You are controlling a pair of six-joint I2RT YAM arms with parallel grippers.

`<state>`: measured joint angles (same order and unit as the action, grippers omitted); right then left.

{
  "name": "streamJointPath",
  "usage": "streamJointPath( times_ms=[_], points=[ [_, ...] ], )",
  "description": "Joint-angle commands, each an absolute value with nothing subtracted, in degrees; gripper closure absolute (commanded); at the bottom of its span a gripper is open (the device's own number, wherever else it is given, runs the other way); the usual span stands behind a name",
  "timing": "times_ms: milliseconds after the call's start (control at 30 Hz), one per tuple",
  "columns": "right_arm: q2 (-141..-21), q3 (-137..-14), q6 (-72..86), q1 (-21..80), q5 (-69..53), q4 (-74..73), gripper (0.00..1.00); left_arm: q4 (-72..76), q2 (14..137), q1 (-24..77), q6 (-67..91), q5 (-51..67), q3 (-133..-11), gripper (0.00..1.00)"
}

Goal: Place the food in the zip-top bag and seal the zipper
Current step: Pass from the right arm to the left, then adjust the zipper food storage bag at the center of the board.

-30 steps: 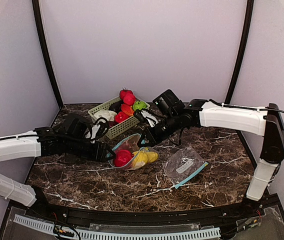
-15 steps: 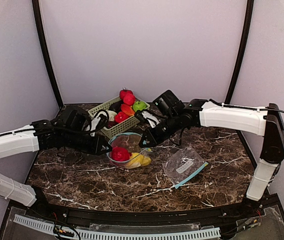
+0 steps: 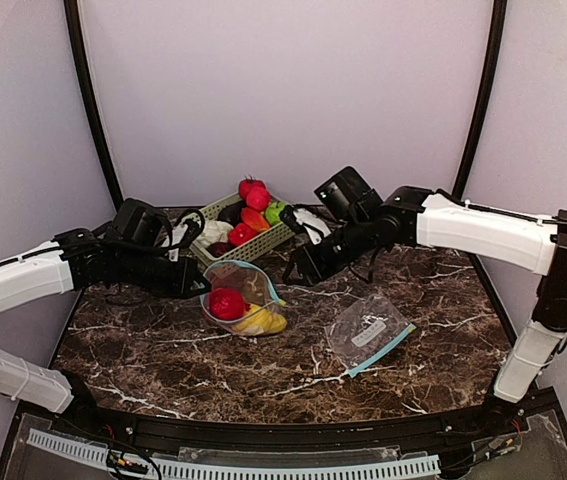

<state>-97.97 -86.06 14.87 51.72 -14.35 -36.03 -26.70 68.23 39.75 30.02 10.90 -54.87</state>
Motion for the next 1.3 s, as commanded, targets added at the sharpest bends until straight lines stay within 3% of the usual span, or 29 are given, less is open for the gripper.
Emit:
streamJointPath(
  times_ms=[0,500,833,1000,1267],
  points=[
    [-96.91,-87.04,14.24,55.00,-9.37,-36.80,0.54,-28.26,68.19,39.25,29.59,10.97,-54.41,0.99],
    [-89.39,-65.62,8.98,57.55,-11.02,-12.81,0.69,-29.01,68.96,37.24,28.28,11.09,-54.26,0.99],
    [-90.33,-62.52,5.30,57.57,-15.54,-6.13,0.73,-29.36,69.28,36.62,27.96,11.12,-54.36,0.99],
    [-91.57,-62.93,3.57,57.70,-16.47,-6.30,0.83,-29.52,69.64,36.32,27.78,11.33,-54.64,0.99],
    [-94.30,-64.05,1.84,58.14,-16.46,-6.83,0.84,-29.61,70.08,36.13,27.77,11.46,-55.06,0.99]
  ],
)
